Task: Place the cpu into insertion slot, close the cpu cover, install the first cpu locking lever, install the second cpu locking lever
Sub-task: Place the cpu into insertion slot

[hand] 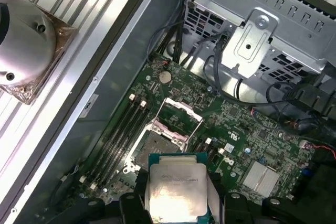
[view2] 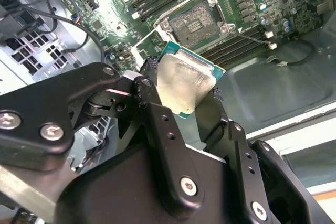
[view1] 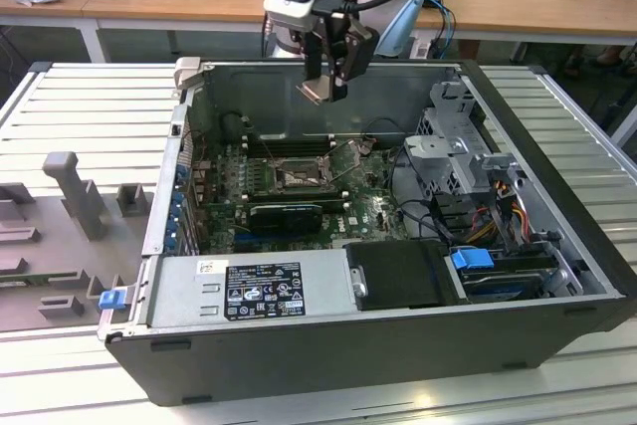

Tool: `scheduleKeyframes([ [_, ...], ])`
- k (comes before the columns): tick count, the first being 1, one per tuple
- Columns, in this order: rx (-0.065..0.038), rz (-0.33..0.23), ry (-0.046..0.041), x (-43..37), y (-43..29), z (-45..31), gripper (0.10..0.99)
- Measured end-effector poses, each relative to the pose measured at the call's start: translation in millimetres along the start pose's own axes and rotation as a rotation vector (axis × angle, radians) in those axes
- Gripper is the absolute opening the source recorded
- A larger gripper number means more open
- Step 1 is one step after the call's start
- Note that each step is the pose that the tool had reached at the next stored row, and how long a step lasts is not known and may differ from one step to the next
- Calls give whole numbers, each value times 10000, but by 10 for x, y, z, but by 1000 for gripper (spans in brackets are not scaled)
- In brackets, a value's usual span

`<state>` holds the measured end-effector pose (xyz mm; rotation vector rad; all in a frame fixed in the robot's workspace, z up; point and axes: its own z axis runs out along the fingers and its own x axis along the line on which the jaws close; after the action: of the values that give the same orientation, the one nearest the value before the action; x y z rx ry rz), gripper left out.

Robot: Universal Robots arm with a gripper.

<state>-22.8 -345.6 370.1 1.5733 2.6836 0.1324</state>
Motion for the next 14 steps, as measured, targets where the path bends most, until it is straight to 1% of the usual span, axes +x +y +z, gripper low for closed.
scheduleKeyframes([
  [4,-11,605,-54,0,-1,8,525],
  [10,-19,1019,-91,16,-34,34,525],
  [13,-31,1655,-146,16,-35,51,525],
  [14,-37,1963,-173,16,-36,60,525],
])
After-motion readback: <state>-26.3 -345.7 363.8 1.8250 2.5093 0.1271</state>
